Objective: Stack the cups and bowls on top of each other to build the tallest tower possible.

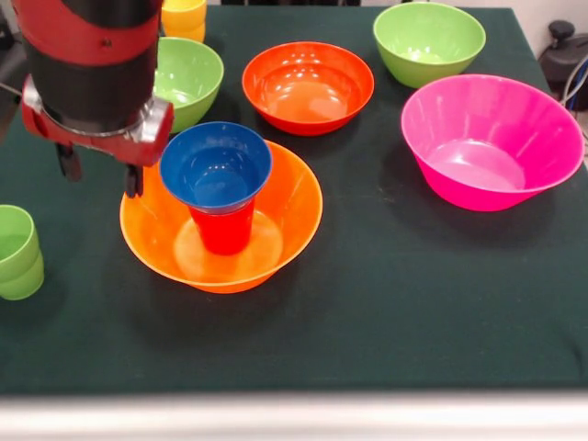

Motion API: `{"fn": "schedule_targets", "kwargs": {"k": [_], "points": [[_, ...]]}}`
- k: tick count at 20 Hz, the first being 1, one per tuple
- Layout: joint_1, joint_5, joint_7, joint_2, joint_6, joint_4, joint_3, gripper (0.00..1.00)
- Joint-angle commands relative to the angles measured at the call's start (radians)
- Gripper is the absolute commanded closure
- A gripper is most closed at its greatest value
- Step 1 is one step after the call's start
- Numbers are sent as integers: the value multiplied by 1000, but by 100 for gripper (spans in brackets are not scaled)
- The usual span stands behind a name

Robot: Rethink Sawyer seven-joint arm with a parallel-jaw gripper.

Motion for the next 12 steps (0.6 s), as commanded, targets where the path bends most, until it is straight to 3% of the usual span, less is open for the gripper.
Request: {"fn": "schedule_targets", "kwargs": {"k": [1, 12], "points": [[-8, -82, -414, 66, -91, -24, 117, 0], [-43, -84, -573, 150, -86, -156, 115, 0]]}}
